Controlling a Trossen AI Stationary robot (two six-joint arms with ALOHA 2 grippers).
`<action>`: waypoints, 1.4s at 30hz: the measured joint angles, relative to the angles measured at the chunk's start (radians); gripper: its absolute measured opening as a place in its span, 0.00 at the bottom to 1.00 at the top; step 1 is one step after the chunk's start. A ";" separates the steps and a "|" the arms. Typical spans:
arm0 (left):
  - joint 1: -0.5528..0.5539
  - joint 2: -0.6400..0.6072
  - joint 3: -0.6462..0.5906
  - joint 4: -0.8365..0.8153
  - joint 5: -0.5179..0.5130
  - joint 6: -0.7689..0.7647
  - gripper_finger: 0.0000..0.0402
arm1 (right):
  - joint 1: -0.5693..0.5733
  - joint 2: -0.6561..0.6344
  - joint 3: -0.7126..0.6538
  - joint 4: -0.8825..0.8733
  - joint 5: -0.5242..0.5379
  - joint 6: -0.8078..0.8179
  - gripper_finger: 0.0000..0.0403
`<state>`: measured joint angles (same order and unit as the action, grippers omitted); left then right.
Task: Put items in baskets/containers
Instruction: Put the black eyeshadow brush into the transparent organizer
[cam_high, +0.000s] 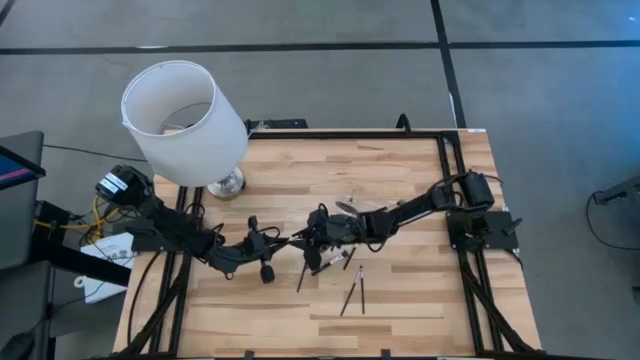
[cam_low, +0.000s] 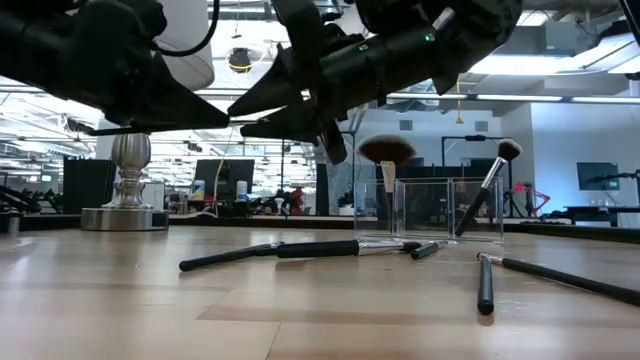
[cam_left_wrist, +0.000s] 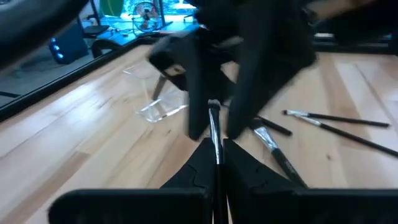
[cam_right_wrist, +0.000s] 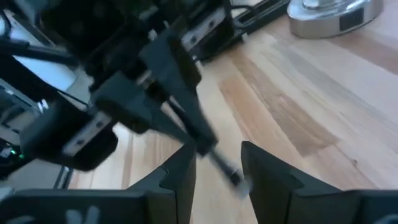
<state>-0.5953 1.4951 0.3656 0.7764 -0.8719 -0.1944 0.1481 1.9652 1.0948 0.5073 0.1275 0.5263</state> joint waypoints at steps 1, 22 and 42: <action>0.000 0.002 0.000 0.000 0.007 0.000 0.03 | -0.005 0.000 0.001 0.004 -0.003 0.005 0.30; 0.000 0.005 0.002 0.002 -0.016 0.016 0.04 | -0.027 0.000 0.001 0.002 -0.156 0.060 0.17; 0.000 0.003 0.002 0.004 0.001 0.034 0.19 | -0.032 -0.030 0.002 -0.195 -0.130 0.049 0.02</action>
<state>-0.5949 1.4980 0.3676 0.7803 -0.8707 -0.1603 0.1159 1.9348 1.0969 0.3124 -0.0024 0.5751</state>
